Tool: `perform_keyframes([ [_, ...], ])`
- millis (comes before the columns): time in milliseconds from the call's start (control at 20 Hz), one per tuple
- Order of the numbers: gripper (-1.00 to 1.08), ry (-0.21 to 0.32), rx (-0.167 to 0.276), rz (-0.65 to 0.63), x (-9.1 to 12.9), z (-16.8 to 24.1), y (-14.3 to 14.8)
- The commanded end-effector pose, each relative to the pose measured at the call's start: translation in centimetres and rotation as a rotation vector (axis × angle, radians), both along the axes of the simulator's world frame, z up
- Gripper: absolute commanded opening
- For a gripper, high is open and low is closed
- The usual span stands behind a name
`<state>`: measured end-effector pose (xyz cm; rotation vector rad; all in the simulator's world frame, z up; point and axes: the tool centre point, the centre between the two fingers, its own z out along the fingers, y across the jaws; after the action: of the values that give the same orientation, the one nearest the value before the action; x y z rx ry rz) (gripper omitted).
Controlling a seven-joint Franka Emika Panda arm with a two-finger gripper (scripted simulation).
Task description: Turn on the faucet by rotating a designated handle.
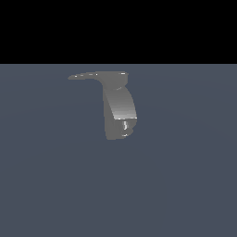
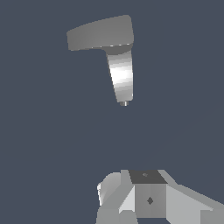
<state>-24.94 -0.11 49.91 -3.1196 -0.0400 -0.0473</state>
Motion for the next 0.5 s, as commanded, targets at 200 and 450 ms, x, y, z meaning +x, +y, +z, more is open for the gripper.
perform_keyframes([
  [200, -1.0, 0.0, 0.0, -0.008, 0.07, -0.13, 0.19],
  [450, -1.0, 0.001, 0.0, -0.041, 0.38, -0.66, 0.97],
])
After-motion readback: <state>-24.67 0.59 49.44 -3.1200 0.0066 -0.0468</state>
